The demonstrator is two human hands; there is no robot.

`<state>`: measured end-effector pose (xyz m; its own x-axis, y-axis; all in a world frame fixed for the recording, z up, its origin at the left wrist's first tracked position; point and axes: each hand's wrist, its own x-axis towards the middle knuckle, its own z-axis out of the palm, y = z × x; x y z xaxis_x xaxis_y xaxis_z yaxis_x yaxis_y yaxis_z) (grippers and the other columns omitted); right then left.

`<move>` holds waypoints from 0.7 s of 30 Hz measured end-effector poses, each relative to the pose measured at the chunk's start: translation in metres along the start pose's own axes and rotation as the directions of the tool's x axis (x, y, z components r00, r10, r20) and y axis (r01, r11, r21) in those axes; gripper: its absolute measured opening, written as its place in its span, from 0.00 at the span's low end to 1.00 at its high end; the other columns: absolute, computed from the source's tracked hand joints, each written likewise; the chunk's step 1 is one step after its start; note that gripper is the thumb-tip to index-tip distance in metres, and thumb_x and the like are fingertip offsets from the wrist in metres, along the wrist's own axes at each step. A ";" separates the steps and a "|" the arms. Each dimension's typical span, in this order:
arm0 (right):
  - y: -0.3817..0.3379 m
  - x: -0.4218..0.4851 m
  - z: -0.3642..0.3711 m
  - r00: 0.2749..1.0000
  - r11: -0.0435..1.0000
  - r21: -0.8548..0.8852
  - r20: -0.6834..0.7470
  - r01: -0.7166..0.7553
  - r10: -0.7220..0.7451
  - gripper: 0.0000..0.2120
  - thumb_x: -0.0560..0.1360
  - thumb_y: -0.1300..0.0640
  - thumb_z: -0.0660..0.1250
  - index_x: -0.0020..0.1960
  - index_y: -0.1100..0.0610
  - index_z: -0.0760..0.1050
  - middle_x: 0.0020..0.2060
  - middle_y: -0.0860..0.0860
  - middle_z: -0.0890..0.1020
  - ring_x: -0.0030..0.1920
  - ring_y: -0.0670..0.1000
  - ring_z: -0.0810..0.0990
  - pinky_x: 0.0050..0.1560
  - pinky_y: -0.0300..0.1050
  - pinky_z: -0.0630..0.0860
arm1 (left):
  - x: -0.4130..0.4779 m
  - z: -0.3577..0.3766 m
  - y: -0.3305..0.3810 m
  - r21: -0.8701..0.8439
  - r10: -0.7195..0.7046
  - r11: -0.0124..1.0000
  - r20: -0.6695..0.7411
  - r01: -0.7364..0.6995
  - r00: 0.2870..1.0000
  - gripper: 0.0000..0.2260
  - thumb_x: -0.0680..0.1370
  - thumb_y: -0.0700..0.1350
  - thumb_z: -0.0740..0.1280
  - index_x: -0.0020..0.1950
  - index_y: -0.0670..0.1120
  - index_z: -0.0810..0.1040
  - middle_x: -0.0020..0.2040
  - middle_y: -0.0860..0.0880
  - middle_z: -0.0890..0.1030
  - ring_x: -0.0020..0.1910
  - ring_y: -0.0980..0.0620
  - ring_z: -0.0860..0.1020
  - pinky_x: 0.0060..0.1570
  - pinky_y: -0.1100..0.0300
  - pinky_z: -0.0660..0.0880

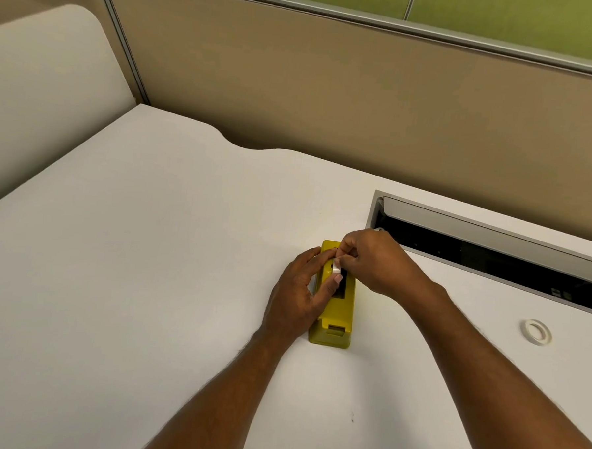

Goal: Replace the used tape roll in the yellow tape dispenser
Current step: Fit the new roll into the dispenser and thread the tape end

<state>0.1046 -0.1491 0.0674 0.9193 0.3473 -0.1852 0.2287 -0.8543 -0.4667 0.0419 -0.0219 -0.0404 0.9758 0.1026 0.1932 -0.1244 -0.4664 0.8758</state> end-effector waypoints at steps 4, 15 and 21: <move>0.001 -0.002 0.003 0.999 0.999 -0.022 -0.020 0.038 -0.038 0.06 0.76 0.55 0.64 0.46 0.56 0.78 0.39 0.51 0.79 0.38 0.49 0.76 0.32 0.39 0.69 | 0.001 -0.001 0.002 -0.035 -0.011 0.999 -0.013 0.010 1.000 0.21 0.77 0.65 0.57 0.68 0.61 0.68 0.68 0.56 0.74 0.66 0.58 0.71 0.64 0.56 0.72; -0.001 -0.008 0.005 0.999 0.999 -0.023 -0.048 0.023 -0.024 0.07 0.77 0.57 0.61 0.48 0.58 0.77 0.41 0.54 0.80 0.40 0.52 0.77 0.34 0.42 0.70 | 0.000 -0.001 0.003 -0.038 -0.004 0.999 -0.001 0.004 1.000 0.21 0.74 0.66 0.59 0.66 0.64 0.69 0.67 0.55 0.74 0.65 0.56 0.72 0.63 0.58 0.71; -0.001 -0.009 0.005 0.997 0.999 -0.019 -0.061 0.037 -0.039 0.07 0.77 0.58 0.61 0.47 0.57 0.77 0.43 0.54 0.81 0.41 0.52 0.77 0.35 0.41 0.69 | 0.001 -0.001 0.004 -0.067 -0.040 0.997 -0.003 0.040 0.999 0.24 0.74 0.67 0.58 0.66 0.59 0.72 0.67 0.54 0.75 0.65 0.55 0.73 0.64 0.52 0.73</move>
<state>0.0944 -0.1497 0.0656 0.9277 0.3556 -0.1136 0.2692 -0.8480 -0.4565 0.0424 -0.0230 -0.0363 0.9794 0.1241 0.1593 -0.0971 -0.4024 0.9103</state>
